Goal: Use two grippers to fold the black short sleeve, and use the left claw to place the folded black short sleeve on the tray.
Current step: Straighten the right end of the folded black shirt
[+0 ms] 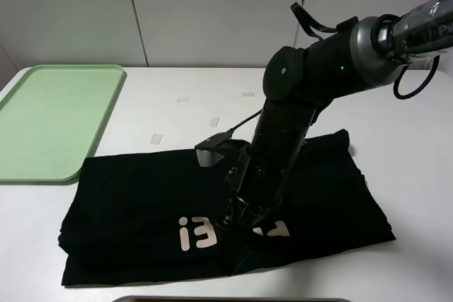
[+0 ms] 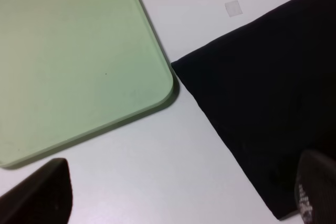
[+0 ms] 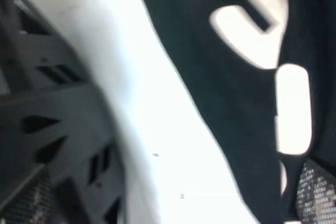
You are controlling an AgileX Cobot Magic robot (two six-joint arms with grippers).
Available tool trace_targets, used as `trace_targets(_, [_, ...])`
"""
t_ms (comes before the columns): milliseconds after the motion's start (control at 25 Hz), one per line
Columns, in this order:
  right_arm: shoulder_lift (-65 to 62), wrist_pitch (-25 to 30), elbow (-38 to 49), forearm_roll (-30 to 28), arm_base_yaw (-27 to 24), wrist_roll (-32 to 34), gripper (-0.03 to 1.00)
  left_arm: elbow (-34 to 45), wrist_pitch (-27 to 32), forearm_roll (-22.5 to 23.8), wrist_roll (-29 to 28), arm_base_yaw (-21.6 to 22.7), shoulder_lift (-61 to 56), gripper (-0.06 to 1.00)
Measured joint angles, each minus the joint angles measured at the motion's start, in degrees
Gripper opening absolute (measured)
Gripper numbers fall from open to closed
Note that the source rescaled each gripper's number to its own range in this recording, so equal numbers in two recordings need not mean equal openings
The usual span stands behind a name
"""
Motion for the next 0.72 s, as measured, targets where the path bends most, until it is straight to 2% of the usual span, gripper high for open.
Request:
trace_targets(200, [0.0,3.1,0.0,3.7,1.0,0.7,1.0,0.0,0.0,0.0,0.0,0.0,0.0,0.84])
trace_targets(360, [0.0,6.6,0.1,3.6,1.0,1.3,1.0,0.0,0.0,0.0,0.0,0.0,0.0,0.84])
trace_targets(440, [-0.2,6.5,0.1,2.4,1.0,1.3,1.0,0.0,0.0,0.0,0.0,0.0,0.0,0.84])
trace_targets(600, [-3.3,2.1,0.1,-3.0,0.1,1.3,1.0,0.0,0.0,0.0,0.0,0.0,0.0,0.84])
trace_targets(720, [-6.9,-3.7,0.1,-4.4,-2.8,2.4,1.0,0.0,0.0,0.0,0.0,0.0,0.0,0.84])
